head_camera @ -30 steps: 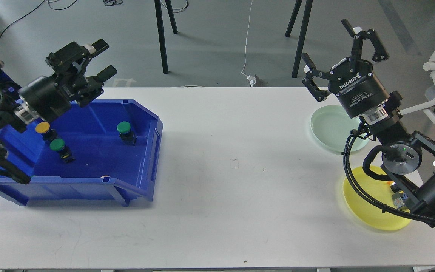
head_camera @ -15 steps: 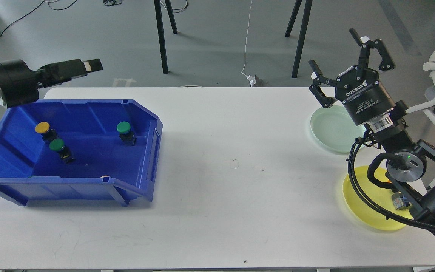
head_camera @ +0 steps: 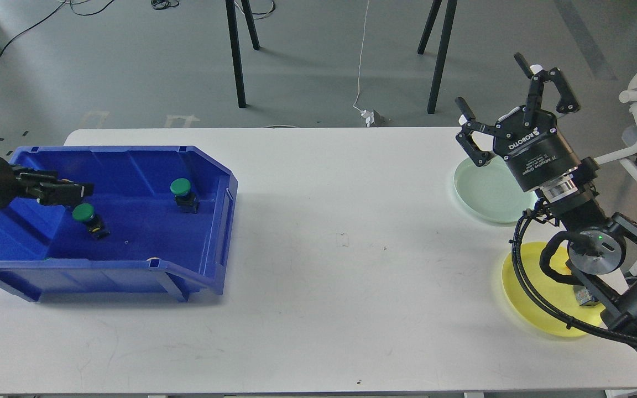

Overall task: Pass button and place on color plate
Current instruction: 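Lower the left gripper into the bin and grasp a green-topped button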

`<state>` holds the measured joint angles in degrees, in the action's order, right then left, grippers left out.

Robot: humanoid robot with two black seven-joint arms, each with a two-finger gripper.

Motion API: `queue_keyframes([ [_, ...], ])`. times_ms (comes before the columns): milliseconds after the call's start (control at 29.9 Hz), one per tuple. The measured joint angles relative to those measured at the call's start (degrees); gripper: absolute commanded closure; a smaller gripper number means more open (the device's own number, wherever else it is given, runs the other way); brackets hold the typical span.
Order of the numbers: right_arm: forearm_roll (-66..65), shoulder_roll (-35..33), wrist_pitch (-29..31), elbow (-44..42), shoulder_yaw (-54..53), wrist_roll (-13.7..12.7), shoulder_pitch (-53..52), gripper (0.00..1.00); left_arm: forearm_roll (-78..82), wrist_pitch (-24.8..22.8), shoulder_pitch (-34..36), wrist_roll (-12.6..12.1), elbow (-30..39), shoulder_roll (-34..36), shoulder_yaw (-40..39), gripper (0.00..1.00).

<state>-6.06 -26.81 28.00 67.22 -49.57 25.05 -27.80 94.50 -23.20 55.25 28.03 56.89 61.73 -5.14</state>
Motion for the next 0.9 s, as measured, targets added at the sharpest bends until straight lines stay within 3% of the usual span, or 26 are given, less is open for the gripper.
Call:
queue_keyframes([
  [334,0.0,-0.09,0.0,0.0,0.0,0.0,0.03,0.03,0.06,3.32,-4.38,-0.03,-7.81,-4.31,0.06,0.16],
  [902,0.0,-1.13,0.0,0.19,-0.2,0.0,1.23,0.03,-0.54,3.29,-4.46,-0.04,-8.21,-7.81,0.02,0.17],
])
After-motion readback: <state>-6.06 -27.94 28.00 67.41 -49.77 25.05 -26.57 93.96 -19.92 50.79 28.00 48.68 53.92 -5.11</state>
